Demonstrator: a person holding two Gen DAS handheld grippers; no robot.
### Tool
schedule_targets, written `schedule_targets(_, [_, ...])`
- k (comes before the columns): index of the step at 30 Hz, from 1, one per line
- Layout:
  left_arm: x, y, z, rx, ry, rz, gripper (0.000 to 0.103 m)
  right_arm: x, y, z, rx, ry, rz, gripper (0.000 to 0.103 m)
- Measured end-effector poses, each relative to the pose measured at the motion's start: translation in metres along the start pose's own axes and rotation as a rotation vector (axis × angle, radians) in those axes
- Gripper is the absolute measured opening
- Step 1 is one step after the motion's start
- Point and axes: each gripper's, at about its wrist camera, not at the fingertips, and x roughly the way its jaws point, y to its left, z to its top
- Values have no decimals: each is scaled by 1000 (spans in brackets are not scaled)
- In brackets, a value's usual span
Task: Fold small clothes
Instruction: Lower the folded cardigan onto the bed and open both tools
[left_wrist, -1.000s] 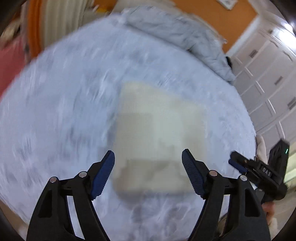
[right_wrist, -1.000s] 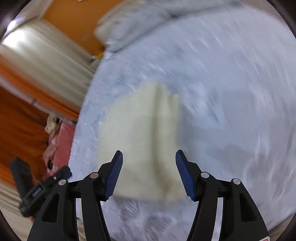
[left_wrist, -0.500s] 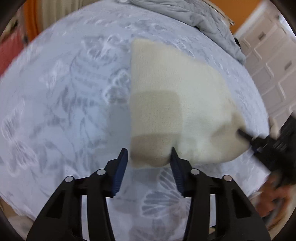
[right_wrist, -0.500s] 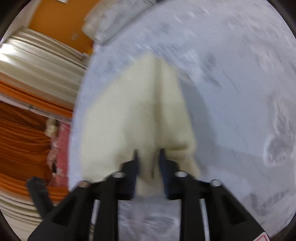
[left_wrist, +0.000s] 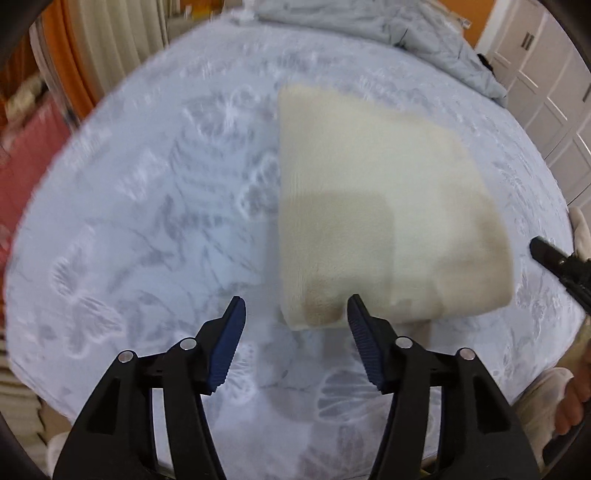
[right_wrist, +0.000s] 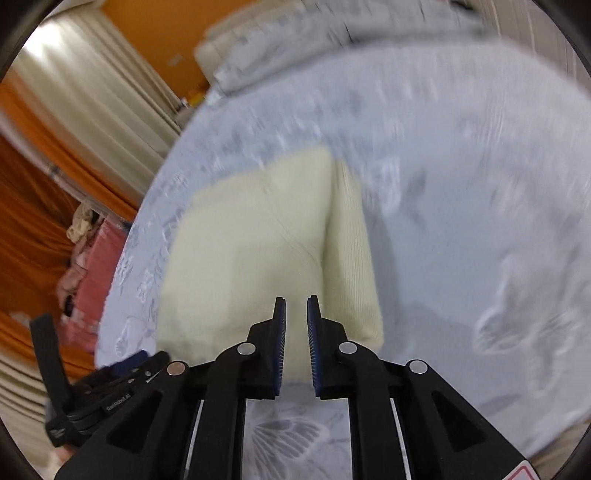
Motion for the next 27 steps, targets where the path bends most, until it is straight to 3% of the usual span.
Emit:
schedule_targets(3, [-20, 1, 4, -50, -58, -28, 55, 36, -5, -5, -32, 110, -69, 4])
schedule_targets(5, [-8, 0, 11, -69, -35, 22, 55, 73, -15, -15, -52, 215, -125, 4])
schedule_targets(8, [31, 7, 14, -95, 66, 69, 57, 67, -15, -8, -33, 223, -108, 4])
schedule_targets(12, [29, 11, 18, -100, 66, 53, 57, 23, 14, 20, -87, 90, -43, 1])
schedule_targets(14, [33, 9, 18, -85, 68, 66, 58, 44, 21, 28, -125, 121, -83, 1])
schedule_targets(17, [36, 8, 16, -89, 68, 78, 61, 108, 6, 16, -166, 253, -215, 0])
schedule_targets(19, [33, 5, 16, -80, 74, 64, 62, 104, 6, 23, -171, 243, -222, 0])
schedule_targets(21, [23, 3, 17, -60, 64, 79, 61, 75, 12, 32, -127, 200, -167, 0])
schedule_targets(25, [-11, -2, 10, -28, -1, 47, 60, 16, 11, 17, -98, 106, -97, 0])
schedule_targets(27, [-20, -5, 3, -17, -16, 48, 60, 10, 3, 1, -59, 127, -70, 0])
